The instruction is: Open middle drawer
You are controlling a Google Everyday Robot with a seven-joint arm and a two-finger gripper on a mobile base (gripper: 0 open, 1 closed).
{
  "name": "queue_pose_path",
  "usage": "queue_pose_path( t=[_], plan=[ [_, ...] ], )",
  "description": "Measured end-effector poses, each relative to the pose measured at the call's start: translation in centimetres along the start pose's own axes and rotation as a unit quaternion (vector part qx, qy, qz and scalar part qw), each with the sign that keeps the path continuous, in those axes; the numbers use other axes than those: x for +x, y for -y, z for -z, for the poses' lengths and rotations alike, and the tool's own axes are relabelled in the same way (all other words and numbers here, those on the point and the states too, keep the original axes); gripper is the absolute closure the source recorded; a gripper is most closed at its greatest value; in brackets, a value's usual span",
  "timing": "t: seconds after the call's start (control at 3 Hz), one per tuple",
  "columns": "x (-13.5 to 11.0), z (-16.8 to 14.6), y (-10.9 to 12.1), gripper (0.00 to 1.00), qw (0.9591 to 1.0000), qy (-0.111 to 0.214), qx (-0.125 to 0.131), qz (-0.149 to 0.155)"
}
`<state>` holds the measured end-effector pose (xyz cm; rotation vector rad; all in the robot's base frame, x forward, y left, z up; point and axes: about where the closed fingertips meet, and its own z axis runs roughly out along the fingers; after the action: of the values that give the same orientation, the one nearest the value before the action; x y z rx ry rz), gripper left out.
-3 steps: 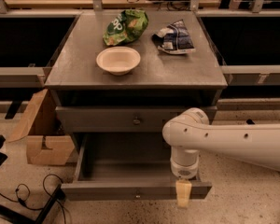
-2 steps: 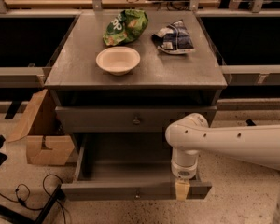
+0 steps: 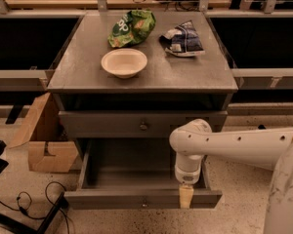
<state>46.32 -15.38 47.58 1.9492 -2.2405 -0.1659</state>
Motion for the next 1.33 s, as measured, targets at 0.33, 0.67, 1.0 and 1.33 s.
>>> queue_pose_path(
  t=[0.33, 0.67, 1.0, 1.33],
  plan=[
    [-1.2, 1.8, 1.7, 0.59, 0.9995, -0.007, 0.022, 0.019],
    [-1.7, 1.3, 1.8, 0.90, 0.9985, 0.012, 0.045, 0.028],
    [-1.1, -1.5, 0.0, 1.00, 0.9968, 0.050, 0.061, 0.010],
    [-0.2, -3.7, -1.8, 1.00, 0.9945, 0.072, 0.076, -0.003]
  ],
)
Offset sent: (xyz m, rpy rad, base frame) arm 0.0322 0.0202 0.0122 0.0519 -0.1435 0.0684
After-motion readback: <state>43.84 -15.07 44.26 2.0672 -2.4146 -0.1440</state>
